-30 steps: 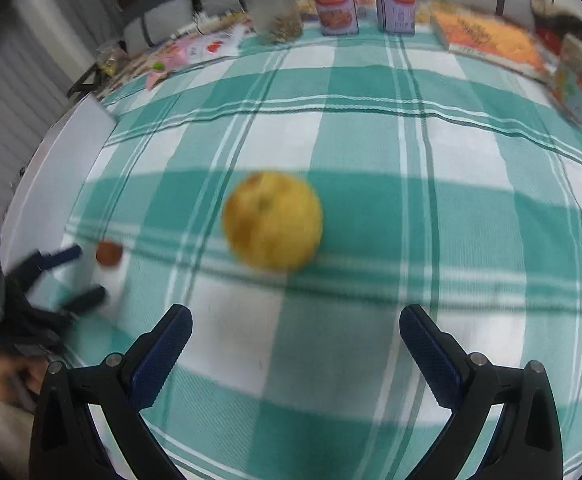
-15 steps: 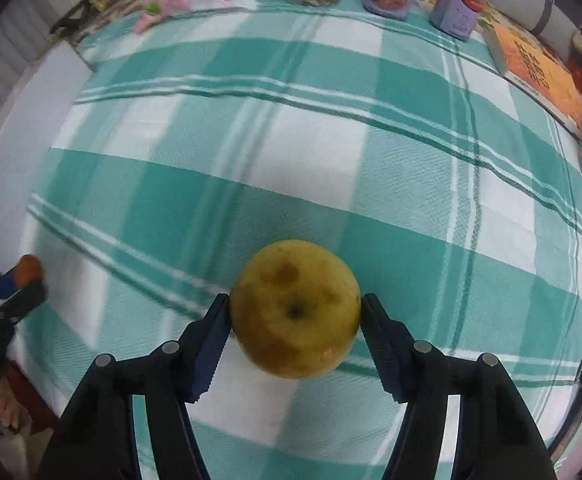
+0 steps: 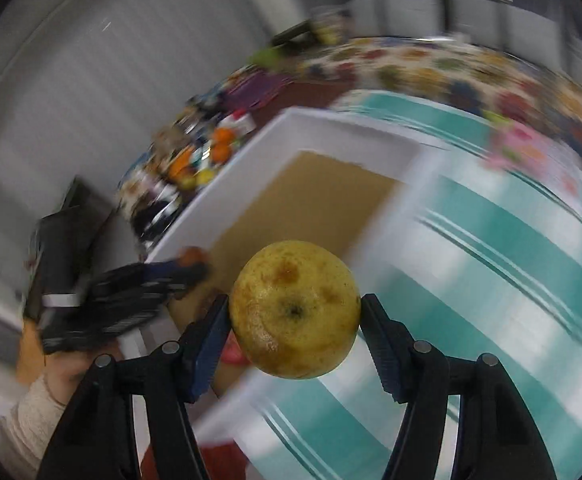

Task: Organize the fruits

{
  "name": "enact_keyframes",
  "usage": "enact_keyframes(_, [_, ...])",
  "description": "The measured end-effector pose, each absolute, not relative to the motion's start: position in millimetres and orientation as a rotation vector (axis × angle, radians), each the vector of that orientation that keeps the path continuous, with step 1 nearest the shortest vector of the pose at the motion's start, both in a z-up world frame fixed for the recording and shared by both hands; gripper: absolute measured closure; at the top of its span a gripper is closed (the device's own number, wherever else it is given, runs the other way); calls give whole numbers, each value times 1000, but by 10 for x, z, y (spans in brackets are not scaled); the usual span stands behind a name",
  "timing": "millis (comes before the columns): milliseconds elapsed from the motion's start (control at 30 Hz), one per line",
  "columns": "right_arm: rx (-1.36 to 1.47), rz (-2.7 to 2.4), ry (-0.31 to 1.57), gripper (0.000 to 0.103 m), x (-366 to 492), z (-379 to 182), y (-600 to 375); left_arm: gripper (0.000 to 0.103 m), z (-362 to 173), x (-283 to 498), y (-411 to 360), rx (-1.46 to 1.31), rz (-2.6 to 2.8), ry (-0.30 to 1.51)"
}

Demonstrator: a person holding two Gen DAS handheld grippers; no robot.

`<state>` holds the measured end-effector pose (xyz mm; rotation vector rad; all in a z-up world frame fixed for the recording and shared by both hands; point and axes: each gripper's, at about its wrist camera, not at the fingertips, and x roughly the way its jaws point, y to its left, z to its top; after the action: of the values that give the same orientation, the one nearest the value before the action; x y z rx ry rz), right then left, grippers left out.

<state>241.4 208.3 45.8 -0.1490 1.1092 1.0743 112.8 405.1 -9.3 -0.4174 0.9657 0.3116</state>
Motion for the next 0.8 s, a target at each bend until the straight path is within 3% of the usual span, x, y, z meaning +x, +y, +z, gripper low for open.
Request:
enact_keyframes(133, [-360,1077,1132,38,2304,46,3042,75,-611,1294,4366,-483,400,1078])
enact_keyframes(333, [-603,971,1198,38,2326,-703,3473,69,-937,1351,4446,-530,451,1188])
enact_keyframes(433, [-641,946,1222,37,2361,-868,3474,46,-904,1322,4443,-527,466,1181])
enact_keyframes(500, [-624,948,1206,35,2379,-834,3404,43,-777,1265,4424,-521,462,1132])
enact_keyframes(600, [-584,936,1168,19,2402,-520,3262,36,-356,1104,4271,-442,474,1015])
enact_keyframes(700, [-553,930,1083,7,2370,17,3083,9,189,859,3978,-324,496,867])
enact_keyframes(733, [-557,915,1043,0,2341,230,3002,9,379,751,3854,-284,508,818])
enact_keyframes(800, [-560,901,977,0,2250,528,2865,8,609,614,3678,-214,561,786])
